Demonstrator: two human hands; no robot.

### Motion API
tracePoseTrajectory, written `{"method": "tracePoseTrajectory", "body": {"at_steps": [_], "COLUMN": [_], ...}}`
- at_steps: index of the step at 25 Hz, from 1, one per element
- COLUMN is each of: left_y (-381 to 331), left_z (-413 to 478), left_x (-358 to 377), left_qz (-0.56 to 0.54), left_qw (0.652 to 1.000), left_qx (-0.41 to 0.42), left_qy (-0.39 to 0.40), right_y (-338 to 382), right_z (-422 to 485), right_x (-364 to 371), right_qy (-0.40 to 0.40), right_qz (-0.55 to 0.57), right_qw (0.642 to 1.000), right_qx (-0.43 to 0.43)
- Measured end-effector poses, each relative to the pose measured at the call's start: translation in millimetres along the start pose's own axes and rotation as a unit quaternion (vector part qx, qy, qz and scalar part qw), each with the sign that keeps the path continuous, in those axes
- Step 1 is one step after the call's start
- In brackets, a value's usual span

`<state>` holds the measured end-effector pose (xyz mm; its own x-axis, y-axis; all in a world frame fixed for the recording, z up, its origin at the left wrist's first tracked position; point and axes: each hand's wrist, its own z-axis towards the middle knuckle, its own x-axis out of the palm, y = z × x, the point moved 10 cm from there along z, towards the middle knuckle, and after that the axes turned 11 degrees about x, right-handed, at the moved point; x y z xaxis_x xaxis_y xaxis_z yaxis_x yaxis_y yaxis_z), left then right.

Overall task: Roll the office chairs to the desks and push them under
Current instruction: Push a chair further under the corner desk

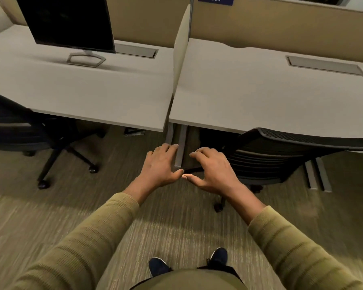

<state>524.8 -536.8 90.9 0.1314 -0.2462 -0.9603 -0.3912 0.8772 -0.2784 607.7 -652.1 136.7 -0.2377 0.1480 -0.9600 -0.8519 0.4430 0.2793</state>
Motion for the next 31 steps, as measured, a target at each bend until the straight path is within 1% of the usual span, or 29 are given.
{"method": "tracePoseTrajectory", "body": {"at_steps": [8, 15, 19, 26, 31], "left_y": [107, 200, 258, 356, 423], "left_z": [-63, -79, -77, -71, -85], "left_x": [2, -12, -23, -46, -60], "left_qz": [-0.026, -0.019, -0.020, -0.019, -0.029], "left_qw": [0.996, 0.990, 0.987, 0.986, 0.980], "left_qx": [-0.087, -0.140, -0.161, -0.165, -0.195], "left_qy": [-0.008, -0.021, -0.006, 0.016, 0.025], "right_y": [80, 151, 186, 255, 308], "right_z": [30, 88, 130, 201, 237], "right_x": [47, 94, 117, 158, 176], "right_qy": [0.025, 0.052, 0.066, 0.106, 0.123], "right_qz": [-0.021, -0.033, -0.029, -0.013, -0.011], "right_qw": [0.999, 0.997, 0.997, 0.994, 0.991], "right_qx": [-0.014, -0.044, -0.042, -0.029, -0.050]}}
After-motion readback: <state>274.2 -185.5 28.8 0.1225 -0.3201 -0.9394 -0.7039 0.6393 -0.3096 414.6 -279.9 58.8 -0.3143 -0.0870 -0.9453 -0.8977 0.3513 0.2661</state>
